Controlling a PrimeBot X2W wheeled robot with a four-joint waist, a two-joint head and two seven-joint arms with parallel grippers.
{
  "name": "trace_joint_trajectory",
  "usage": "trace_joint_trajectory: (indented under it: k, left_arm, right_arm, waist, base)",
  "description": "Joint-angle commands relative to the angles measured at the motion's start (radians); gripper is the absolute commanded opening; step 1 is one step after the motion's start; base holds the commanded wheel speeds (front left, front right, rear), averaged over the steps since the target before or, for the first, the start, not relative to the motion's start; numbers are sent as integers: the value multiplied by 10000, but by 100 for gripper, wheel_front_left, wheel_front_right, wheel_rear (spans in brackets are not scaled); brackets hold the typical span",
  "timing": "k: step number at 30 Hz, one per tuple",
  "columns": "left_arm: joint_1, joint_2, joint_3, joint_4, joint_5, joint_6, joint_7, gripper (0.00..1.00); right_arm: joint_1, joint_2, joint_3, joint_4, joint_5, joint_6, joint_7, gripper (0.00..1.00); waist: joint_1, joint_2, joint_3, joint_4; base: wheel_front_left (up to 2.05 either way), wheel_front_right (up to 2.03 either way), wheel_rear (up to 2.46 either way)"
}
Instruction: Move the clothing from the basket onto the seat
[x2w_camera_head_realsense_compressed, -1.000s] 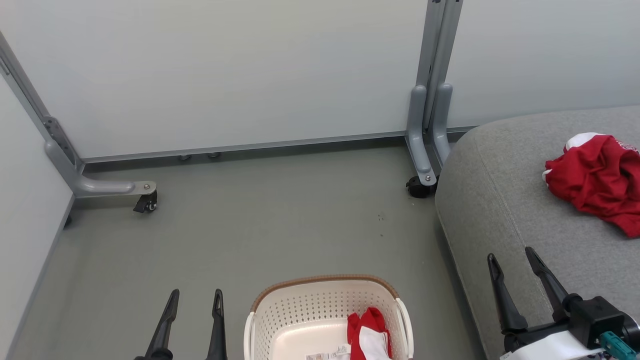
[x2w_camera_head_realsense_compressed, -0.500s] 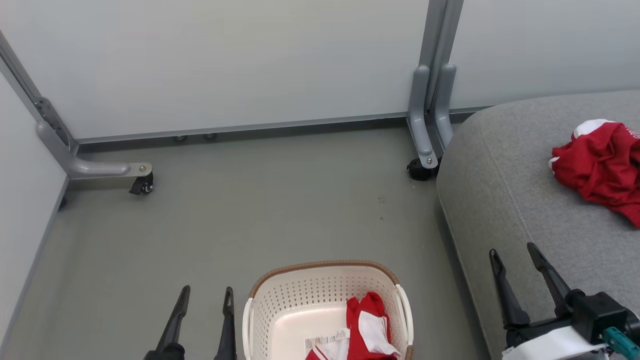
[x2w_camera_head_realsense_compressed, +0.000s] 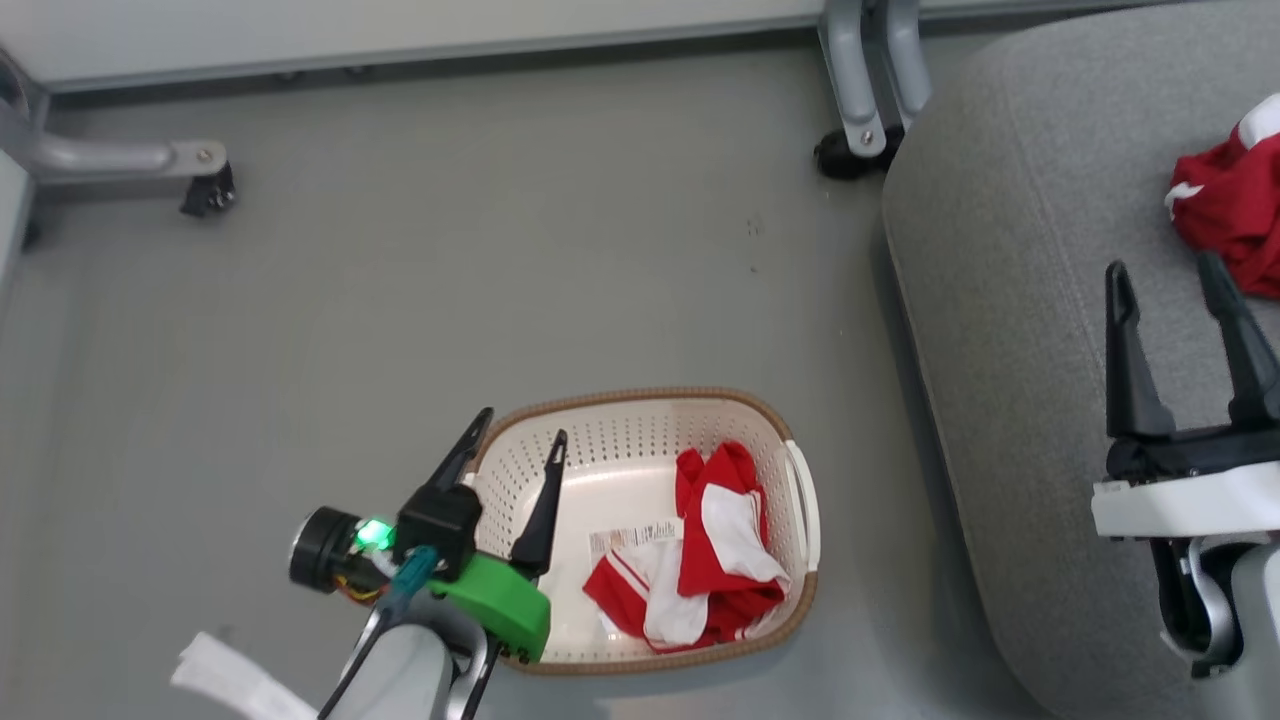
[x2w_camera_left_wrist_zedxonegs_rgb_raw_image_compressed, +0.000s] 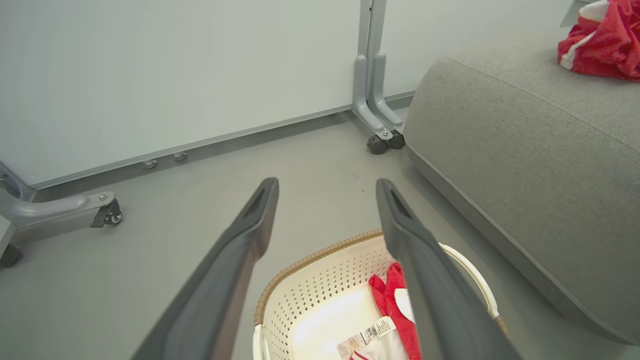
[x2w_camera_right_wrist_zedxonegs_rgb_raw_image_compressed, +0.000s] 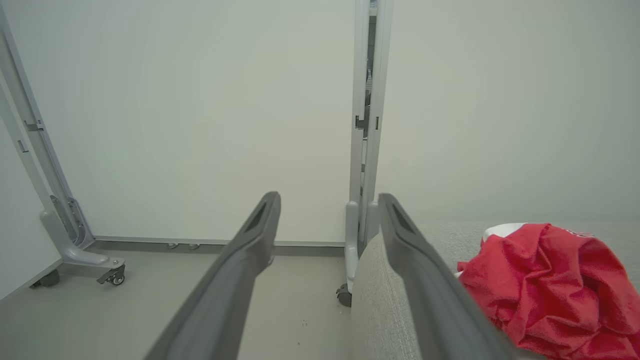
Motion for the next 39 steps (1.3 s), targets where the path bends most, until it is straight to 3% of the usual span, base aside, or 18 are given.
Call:
trace_joint_trajectory:
  k: [1, 9, 17, 31, 36, 39]
  left_arm:
    - [-642, 30, -223, 637, 175, -106, -1, 100]
    - [-3800, 42, -1687, 4172, -22, -270, 531, 100]
    - [-5675, 59, -4497, 5885, -1319, -281, 1463, 100]
    - [-7237, 284, -7785, 6687, -3101, -283, 1907, 100]
    - [-7828, 379, -8899, 6978, -2752, -281, 1729, 100]
    - [-8163, 342, -9209, 7448, -2009, 301, 1206, 100]
  right_arm:
    - [-385, -22, -43, -109, 43, -3, -28, 100]
    - [-1776, 124, 356, -685, -178, -4, -28, 100]
    - [-2456, 343, -78, -1371, -140, -4, -28, 100]
    - [-2702, 572, -995, -1775, 61, -3, -28, 100]
    - [-2816, 611, -758, -1900, 117, -4, -27, 100]
    - [-2925, 604, -686, -2024, 210, -4, -27, 100]
  waist:
    - [-1, 0, 2165, -410]
    - [-1, 0, 4266, -1319]
    - [-1, 0, 5924, -2134]
    - [-1, 0, 7485, -2495]
    - [-1, 0, 7759, -2568]
    - [-1, 0, 7950, -2611]
  base:
    - [0, 0, 0]
    - [0, 0, 0]
    - [0, 0, 0]
    - [0, 0, 0]
    - [0, 0, 0]
    - [0, 0, 0]
